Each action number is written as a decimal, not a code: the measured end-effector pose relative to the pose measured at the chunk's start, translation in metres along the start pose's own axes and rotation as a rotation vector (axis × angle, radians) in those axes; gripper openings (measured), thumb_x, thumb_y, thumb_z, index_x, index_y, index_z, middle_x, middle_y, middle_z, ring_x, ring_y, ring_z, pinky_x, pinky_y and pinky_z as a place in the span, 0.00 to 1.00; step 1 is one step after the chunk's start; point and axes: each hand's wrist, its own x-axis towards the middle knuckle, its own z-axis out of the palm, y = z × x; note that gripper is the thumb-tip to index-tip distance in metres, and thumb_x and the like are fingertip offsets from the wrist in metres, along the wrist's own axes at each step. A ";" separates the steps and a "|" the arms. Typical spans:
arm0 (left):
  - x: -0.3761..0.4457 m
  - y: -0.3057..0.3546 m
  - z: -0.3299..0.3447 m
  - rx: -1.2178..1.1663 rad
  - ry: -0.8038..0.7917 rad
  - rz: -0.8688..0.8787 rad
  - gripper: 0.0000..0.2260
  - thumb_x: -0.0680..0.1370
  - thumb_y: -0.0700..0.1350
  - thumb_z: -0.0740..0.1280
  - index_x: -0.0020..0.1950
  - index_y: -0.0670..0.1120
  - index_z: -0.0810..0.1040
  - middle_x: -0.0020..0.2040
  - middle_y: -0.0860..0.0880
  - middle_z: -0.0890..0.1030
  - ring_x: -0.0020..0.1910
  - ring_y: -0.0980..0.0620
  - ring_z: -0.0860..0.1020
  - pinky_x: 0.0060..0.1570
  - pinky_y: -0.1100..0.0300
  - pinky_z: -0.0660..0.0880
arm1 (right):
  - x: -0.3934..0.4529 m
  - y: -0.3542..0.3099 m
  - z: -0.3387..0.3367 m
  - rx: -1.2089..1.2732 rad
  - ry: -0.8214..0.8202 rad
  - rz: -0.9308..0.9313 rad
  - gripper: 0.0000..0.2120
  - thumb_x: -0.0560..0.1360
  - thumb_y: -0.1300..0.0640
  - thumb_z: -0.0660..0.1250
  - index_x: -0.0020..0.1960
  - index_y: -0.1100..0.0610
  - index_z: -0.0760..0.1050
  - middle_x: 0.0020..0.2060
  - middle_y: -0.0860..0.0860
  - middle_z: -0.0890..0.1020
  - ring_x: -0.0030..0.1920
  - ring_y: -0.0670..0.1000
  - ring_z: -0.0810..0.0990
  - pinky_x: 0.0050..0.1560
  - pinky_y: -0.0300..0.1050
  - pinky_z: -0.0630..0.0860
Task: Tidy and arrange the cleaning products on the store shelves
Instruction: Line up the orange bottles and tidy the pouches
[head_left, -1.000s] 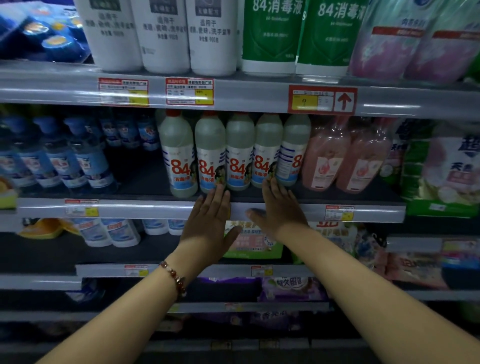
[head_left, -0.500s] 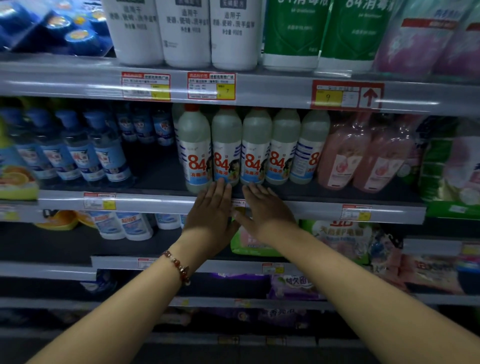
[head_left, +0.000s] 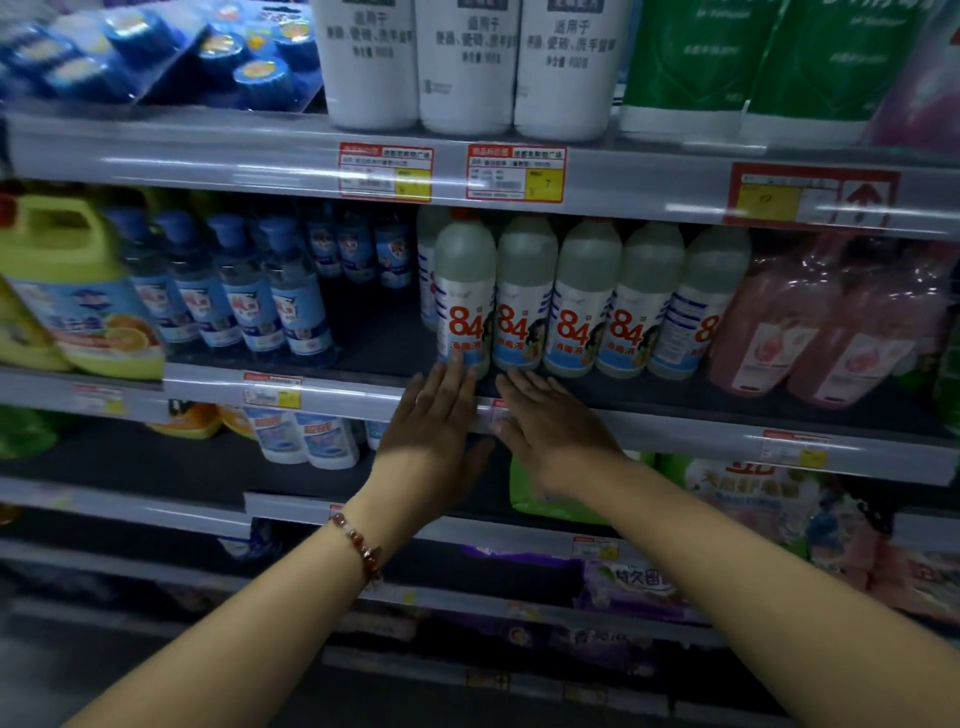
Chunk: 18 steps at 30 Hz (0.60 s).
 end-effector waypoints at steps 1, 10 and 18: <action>0.005 0.000 -0.003 -0.011 -0.013 0.002 0.35 0.82 0.62 0.52 0.82 0.40 0.56 0.82 0.40 0.55 0.81 0.42 0.58 0.79 0.53 0.42 | 0.004 -0.003 0.000 0.003 0.006 0.014 0.29 0.86 0.46 0.50 0.83 0.55 0.47 0.82 0.51 0.48 0.82 0.50 0.46 0.80 0.45 0.42; 0.028 -0.004 -0.002 -0.025 -0.101 -0.056 0.36 0.84 0.59 0.53 0.82 0.41 0.39 0.83 0.42 0.37 0.83 0.44 0.40 0.79 0.49 0.38 | 0.017 -0.008 0.003 0.051 0.053 0.046 0.32 0.85 0.42 0.53 0.82 0.57 0.49 0.82 0.52 0.50 0.82 0.50 0.48 0.80 0.45 0.43; 0.026 0.000 -0.002 -0.059 -0.130 -0.069 0.39 0.83 0.66 0.49 0.83 0.43 0.38 0.83 0.44 0.36 0.82 0.46 0.38 0.80 0.49 0.37 | -0.020 0.014 -0.003 0.142 0.066 0.146 0.32 0.85 0.42 0.53 0.83 0.54 0.46 0.82 0.49 0.47 0.81 0.48 0.45 0.76 0.38 0.38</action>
